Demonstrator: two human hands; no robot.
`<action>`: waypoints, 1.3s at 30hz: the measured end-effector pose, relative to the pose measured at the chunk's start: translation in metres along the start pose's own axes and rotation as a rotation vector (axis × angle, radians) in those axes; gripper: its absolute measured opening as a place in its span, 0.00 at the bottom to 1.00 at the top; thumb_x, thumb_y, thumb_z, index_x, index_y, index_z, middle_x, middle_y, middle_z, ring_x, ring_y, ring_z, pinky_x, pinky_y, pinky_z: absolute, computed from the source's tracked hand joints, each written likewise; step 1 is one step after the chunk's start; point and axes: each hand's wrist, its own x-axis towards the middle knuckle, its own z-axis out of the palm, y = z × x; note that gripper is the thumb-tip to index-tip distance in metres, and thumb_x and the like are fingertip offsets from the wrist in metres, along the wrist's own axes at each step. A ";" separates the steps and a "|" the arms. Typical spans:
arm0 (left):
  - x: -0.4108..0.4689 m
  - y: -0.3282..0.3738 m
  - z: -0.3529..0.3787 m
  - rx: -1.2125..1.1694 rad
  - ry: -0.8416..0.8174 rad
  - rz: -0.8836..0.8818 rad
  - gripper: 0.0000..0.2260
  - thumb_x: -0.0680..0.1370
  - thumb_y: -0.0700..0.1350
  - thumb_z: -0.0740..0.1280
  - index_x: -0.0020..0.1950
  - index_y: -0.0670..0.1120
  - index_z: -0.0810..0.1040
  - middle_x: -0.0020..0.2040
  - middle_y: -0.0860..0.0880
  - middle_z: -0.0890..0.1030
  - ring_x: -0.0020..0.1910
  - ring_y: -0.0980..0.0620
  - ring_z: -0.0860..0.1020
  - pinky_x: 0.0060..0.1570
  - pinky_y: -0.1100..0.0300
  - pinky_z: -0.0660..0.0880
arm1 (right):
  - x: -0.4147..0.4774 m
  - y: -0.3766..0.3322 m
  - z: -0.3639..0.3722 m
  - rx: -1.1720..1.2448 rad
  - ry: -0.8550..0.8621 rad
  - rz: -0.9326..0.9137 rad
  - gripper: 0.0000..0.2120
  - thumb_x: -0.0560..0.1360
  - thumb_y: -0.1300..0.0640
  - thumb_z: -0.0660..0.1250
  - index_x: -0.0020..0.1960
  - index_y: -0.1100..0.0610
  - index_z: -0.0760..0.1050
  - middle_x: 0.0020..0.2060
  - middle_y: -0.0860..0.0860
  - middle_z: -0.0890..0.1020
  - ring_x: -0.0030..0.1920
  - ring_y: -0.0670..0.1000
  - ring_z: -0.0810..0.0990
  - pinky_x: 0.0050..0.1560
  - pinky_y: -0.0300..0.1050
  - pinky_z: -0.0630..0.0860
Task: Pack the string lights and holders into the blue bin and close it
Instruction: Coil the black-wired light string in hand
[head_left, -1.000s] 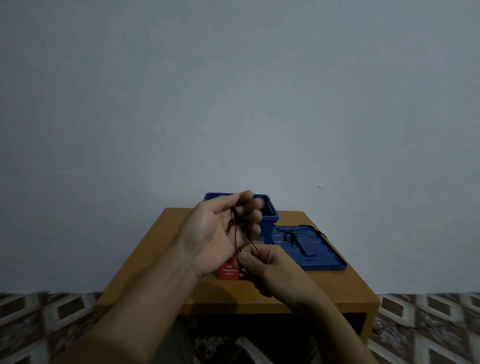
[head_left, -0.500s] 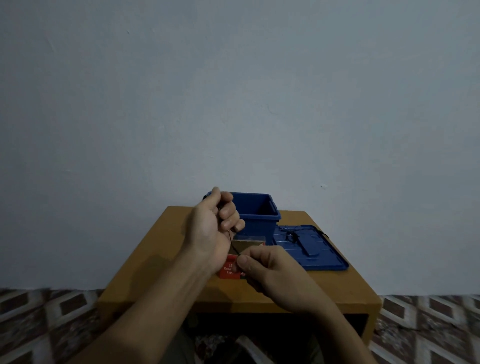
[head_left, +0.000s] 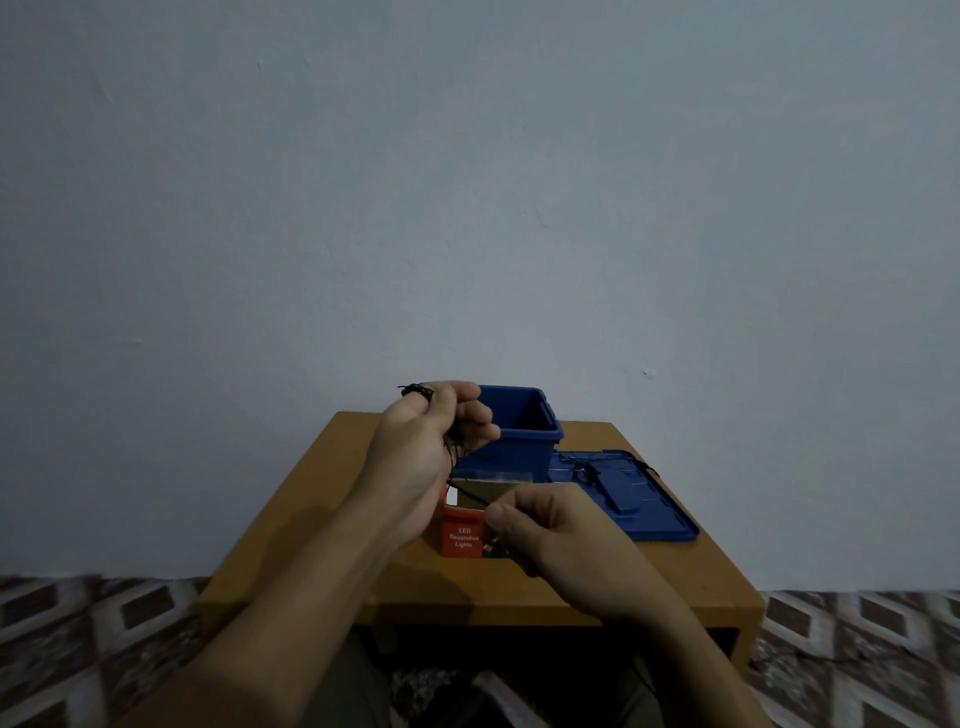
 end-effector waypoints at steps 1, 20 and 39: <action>-0.001 0.000 -0.001 0.095 -0.020 0.002 0.13 0.86 0.43 0.54 0.53 0.39 0.77 0.38 0.46 0.83 0.40 0.48 0.83 0.52 0.52 0.80 | -0.001 -0.002 -0.003 -0.025 -0.007 -0.001 0.14 0.83 0.48 0.61 0.43 0.52 0.78 0.31 0.48 0.77 0.29 0.42 0.71 0.34 0.38 0.70; -0.005 0.016 -0.004 0.390 -0.733 -0.477 0.27 0.80 0.65 0.53 0.30 0.47 0.62 0.24 0.50 0.58 0.23 0.52 0.51 0.23 0.58 0.49 | 0.001 -0.044 -0.065 0.091 0.187 -0.194 0.18 0.81 0.48 0.64 0.36 0.57 0.71 0.23 0.44 0.67 0.23 0.41 0.63 0.25 0.33 0.62; -0.014 0.034 0.000 -0.080 -1.178 -0.540 0.15 0.84 0.44 0.54 0.48 0.39 0.77 0.27 0.50 0.76 0.19 0.59 0.69 0.19 0.63 0.59 | 0.012 -0.032 -0.055 0.202 0.167 -0.200 0.17 0.81 0.50 0.62 0.39 0.60 0.71 0.24 0.44 0.69 0.23 0.41 0.64 0.26 0.34 0.63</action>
